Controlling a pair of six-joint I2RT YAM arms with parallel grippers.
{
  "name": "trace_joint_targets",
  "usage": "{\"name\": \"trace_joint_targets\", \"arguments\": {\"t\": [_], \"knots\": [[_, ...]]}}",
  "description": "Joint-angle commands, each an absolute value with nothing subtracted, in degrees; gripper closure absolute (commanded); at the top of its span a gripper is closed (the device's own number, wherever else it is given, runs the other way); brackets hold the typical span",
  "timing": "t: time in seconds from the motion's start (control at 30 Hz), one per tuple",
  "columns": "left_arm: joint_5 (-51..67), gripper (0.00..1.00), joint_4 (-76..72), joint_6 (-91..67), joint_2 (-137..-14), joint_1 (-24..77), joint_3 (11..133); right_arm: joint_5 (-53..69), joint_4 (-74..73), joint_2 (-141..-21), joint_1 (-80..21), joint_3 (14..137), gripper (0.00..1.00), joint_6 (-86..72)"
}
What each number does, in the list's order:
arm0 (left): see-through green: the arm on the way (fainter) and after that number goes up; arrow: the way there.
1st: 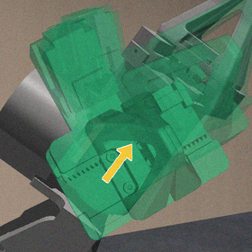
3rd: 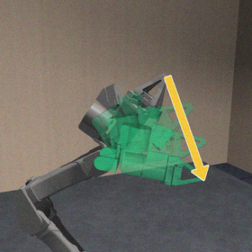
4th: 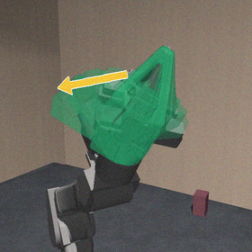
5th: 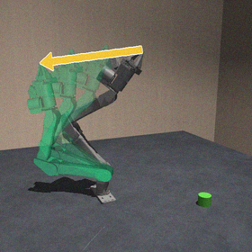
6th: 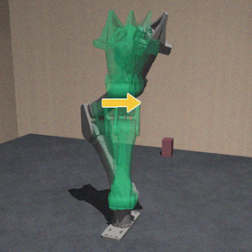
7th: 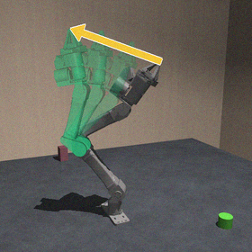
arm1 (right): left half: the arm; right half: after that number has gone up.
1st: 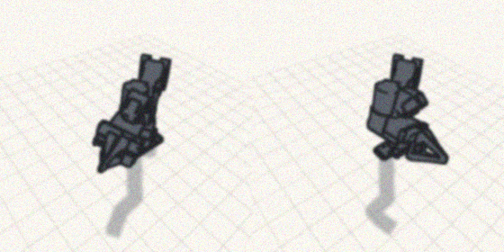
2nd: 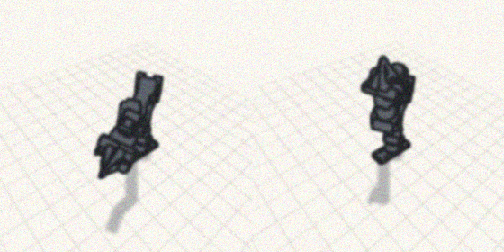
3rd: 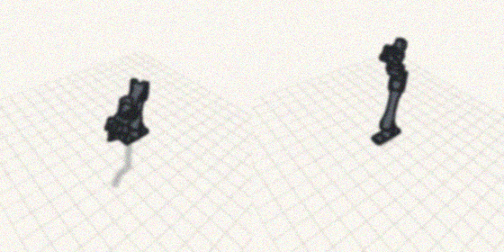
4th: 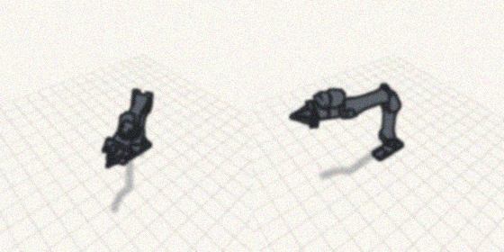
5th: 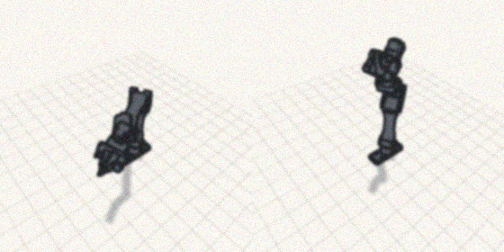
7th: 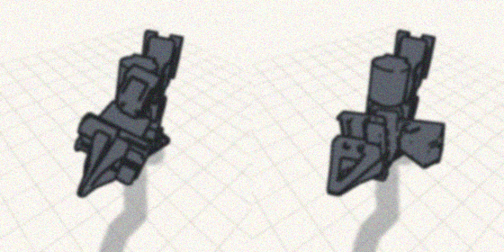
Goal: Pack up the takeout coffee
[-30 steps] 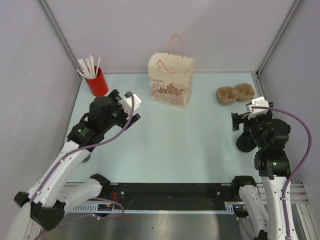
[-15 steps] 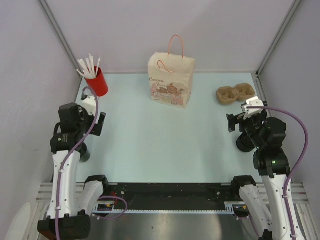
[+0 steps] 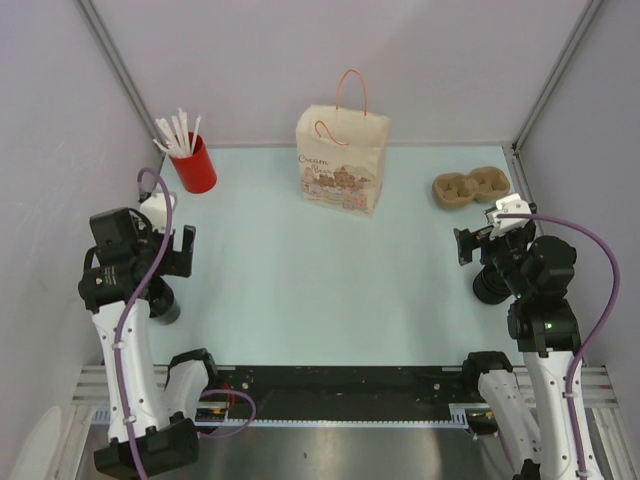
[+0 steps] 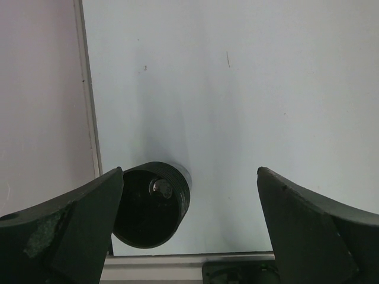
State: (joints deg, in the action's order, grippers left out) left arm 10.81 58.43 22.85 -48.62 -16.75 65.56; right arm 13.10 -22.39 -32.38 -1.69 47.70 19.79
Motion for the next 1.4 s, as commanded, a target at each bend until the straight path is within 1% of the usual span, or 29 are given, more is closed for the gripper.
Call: {"name": "trace_joint_targets", "arguments": {"t": [0.0, 0.03, 0.07, 0.17, 0.4, 0.5, 0.53, 0.6, 0.63, 0.7, 0.73, 0.87, 0.93, 1.17, 1.2, 1.37], "knots": [[8.9, 0.0, 56.1, 24.5, -48.6, -18.8, 64.8, 17.1, -21.5, -32.2, -0.4, 48.0, 0.0, 18.1], [9.6, 0.01, 56.3, 24.7, -49.2, -19.3, 64.9, 18.6, -21.7, -32.4, -0.4, 48.0, 0.0, 17.9], [12.7, 0.01, 57.5, 25.0, -50.5, -20.5, 65.0, 19.3, -21.9, -32.6, 1.7, 48.0, 0.0, 17.8], [14.9, 0.01, 57.3, 24.7, -52.7, -22.1, 64.6, 21.8, -22.5, -33.3, 2.9, 48.0, 0.0, 17.8], [14.2, 0.02, 53.8, 23.5, -53.4, -23.7, 62.6, 23.1, -22.9, -34.5, 3.6, 48.0, 0.0, 18.3], [14.6, 0.1, 53.8, 23.8, -53.6, -23.8, 60.9, 22.8, -23.0, -34.5, 3.6, 48.0, 0.0, 18.5], [14.8, 0.15, 53.8, 23.8, -53.7, -23.9, 60.5, 22.7, -23.1, -34.6, 3.7, 48.0, 0.0, 18.5], [14.6, 0.19, 53.7, 23.8, -53.7, -24.2, 58.9, 22.7, -23.1, -34.4, 3.9, 48.0, 0.0, 18.6], [14.6, 0.26, 53.8, 23.9, -53.6, -24.4, 58.4, 22.8, -23.1, -34.5, 3.9, 48.1, 0.0, 18.7], [15.0, 0.3, 54.0, 24.4, -53.4, -25.0, 57.0, 22.9, -23.2, -34.5, 4.0, 48.0, 0.0, 18.8], [15.0, 0.35, 54.1, 24.4, -53.6, -26.1, 57.0, 23.0, -23.3, -34.5, 4.0, 48.0, 0.0, 18.8], [16.9, 0.4, 55.6, 26.5, -54.1, -29.6, 57.4, 23.2, -23.4, -34.3, 4.1, 48.0, 0.0, 18.9], [16.0, 0.41, 55.5, 27.0, -54.1, -30.4, 57.6, 23.2, -23.5, -34.2, 4.1, 48.0, 0.0, 19.0], [14.3, 0.47, 54.9, 29.5, -54.5, -30.8, 54.8, 24.3, -23.6, -33.7, 5.3, 48.0, 0.0, 19.1], [14.2, 0.5, 54.6, 30.0, -54.7, -30.8, 54.1, 24.3, -23.7, -33.6, 5.3, 48.0, 0.0, 19.2], [14.2, 0.55, 54.5, 30.4, -55.2, -30.8, 53.4, 24.3, -23.8, -33.7, 5.4, 48.0, 0.0, 19.2]]}}
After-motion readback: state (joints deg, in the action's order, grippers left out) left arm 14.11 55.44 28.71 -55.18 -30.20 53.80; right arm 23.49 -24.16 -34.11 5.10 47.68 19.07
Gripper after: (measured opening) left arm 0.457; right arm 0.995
